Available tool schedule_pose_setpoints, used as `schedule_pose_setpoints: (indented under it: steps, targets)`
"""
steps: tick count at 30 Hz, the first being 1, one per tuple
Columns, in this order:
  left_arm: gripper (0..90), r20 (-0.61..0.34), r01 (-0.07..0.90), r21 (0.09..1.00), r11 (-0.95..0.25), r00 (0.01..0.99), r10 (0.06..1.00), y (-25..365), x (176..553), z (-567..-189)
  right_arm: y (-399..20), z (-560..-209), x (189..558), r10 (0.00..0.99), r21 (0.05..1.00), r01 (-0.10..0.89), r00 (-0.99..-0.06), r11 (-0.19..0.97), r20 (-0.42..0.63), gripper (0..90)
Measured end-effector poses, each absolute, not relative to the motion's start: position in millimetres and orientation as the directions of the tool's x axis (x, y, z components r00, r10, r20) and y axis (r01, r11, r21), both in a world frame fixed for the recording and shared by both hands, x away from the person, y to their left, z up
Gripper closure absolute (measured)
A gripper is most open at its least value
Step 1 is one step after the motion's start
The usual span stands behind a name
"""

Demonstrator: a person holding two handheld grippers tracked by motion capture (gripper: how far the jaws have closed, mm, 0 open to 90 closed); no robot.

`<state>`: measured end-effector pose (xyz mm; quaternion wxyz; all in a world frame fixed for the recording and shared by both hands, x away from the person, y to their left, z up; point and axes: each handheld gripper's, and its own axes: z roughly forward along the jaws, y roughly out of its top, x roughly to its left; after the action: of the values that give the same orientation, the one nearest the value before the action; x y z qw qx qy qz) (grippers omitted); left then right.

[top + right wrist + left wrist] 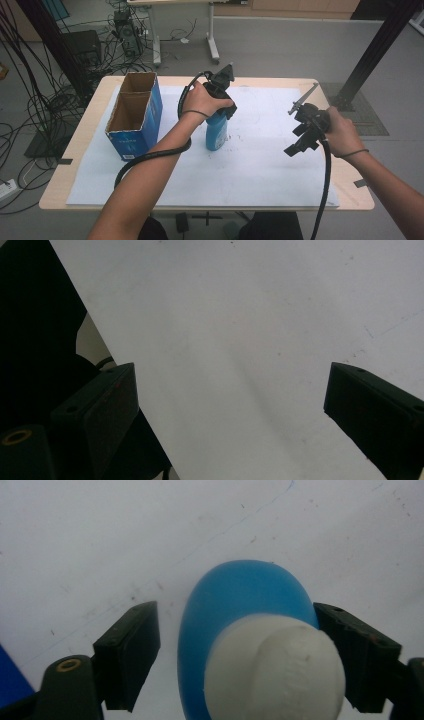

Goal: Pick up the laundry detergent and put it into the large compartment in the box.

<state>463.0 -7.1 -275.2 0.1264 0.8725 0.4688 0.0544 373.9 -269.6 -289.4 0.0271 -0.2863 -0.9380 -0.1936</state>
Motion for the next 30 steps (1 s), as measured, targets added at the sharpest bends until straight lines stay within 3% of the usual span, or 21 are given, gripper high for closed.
schedule_pose_setpoints:
  steps: [17,30]
  targets:
    - [36.8,-0.04,0.809,0.269,-0.524,0.552,0.833,-8.7,462.7,-273.3,-270.6,-289.0,373.7,0.53,0.348,0.55,-0.833,0.759,0.159,7.6]
    - [37.4,-0.041,0.812,0.265,-0.52,0.548,0.835,-8.8,462.3,-273.1,-270.5,-287.9,372.9,0.528,0.35,0.546,-0.835,0.761,0.154,7.6]
